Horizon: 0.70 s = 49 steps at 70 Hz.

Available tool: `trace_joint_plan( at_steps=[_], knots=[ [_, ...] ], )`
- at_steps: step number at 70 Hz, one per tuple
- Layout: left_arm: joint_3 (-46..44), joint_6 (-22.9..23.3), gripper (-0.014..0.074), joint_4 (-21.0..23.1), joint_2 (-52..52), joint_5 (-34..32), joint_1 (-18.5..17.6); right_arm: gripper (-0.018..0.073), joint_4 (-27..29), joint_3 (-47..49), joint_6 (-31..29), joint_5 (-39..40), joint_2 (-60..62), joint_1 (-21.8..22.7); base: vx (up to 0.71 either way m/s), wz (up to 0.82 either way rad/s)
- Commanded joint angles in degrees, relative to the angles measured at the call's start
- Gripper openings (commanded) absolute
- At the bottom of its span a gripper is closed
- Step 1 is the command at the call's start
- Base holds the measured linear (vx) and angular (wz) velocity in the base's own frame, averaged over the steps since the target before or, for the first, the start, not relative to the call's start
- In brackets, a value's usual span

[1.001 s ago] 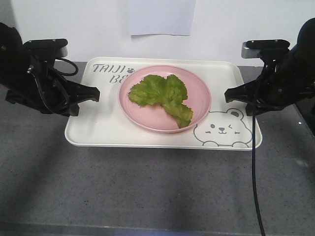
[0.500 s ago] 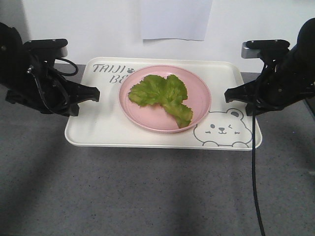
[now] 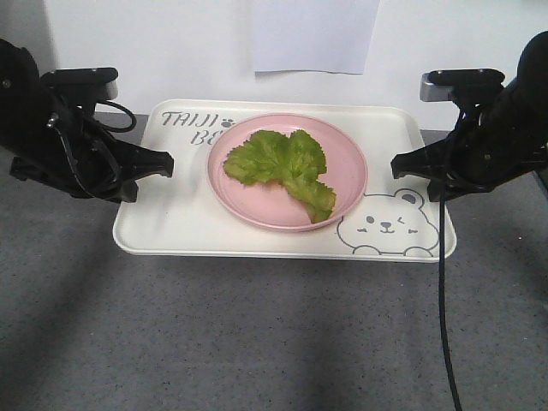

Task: Transfer vegetables to tray and serve
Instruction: 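Keep gripping the tray edges with both grippers as the base drives to the counter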

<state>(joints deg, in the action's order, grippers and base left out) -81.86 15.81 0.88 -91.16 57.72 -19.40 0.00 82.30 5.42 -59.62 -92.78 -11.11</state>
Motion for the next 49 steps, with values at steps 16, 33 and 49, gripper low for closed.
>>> trace_joint_plan(
  at_steps=[16, 33, 49],
  knots=[
    [-1.71, -1.05, -0.0007, 1.26, 2.65, -3.65, -0.83, -0.0004, 0.56, 1.76, -1.34, 2.80, 2.72, -0.29, 0.00, 0.00],
    [-1.71, -1.05, -0.0007, 1.26, 2.65, -3.65, -0.83, -0.0004, 0.56, 1.76, -1.34, 2.80, 2.72, -0.29, 0.00, 0.00],
    [-1.71, -1.05, -0.0007, 1.26, 2.65, -3.65, -0.83, -0.0004, 0.56, 1.76, -1.34, 2.80, 2.72, -0.29, 0.00, -0.01]
  ],
)
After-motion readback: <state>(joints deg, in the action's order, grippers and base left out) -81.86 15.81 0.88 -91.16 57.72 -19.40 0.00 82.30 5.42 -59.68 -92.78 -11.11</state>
